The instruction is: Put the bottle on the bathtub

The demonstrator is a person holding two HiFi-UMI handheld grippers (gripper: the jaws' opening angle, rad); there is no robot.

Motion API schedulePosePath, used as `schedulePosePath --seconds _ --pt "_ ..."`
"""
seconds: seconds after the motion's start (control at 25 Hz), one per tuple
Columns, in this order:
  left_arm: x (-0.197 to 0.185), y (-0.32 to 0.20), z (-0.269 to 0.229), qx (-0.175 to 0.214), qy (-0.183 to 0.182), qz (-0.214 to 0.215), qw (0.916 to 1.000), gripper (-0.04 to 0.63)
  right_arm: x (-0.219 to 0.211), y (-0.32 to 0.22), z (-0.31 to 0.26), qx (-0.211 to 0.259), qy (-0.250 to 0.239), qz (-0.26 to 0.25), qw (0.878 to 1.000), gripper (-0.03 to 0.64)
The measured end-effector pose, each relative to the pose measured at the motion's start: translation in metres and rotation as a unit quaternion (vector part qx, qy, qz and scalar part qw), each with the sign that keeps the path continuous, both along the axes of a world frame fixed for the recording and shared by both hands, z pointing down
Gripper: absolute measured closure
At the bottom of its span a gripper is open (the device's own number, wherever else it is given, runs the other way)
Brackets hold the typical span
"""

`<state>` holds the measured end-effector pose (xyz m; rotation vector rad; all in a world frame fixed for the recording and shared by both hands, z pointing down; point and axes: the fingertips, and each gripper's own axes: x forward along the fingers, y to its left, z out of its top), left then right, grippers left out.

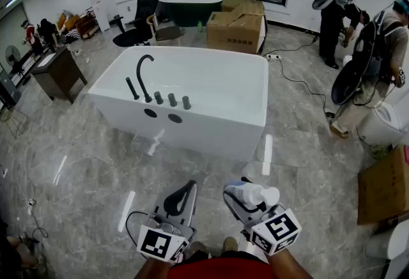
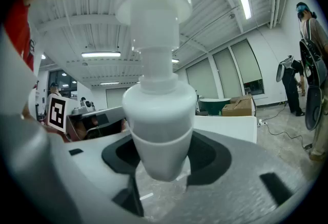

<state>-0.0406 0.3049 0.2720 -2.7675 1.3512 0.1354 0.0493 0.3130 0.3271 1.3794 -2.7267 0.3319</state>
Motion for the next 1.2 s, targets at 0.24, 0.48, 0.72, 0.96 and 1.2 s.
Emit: schedulePosePath --seconds 0.24,0.48,0.72,0.96,1.2 --pt "0.011 -0.012 0.001 0.001 -0.004 -0.006 1.0000 0.584 0.011 -0.009 0.009 -0.011 0.004 -0.001 1.000 0.371" --pt "0.031 -0.026 0.002 0.004 -0.009 -0.027 0.9996 0.584 0.035 -0.022 0.015 -0.011 0.012 -0.016 1.000 0.371" --pt "0.039 -0.053 0.004 0.004 -0.015 -0.049 0.9987 0.584 0.050 -0.054 0.016 -0.003 0.021 -0.029 0.999 0.373" --pt "0.035 -0.108 0.014 0.002 -0.012 -0.052 0.9986 0.584 0.047 -0.111 0.024 0.000 0.027 -0.028 0.999 0.371" --pt "0.015 -0.202 0.033 0.003 -0.003 -0.043 0.9991 0.584 0.032 -0.204 0.050 -0.016 0.047 -0.012 0.999 0.371"
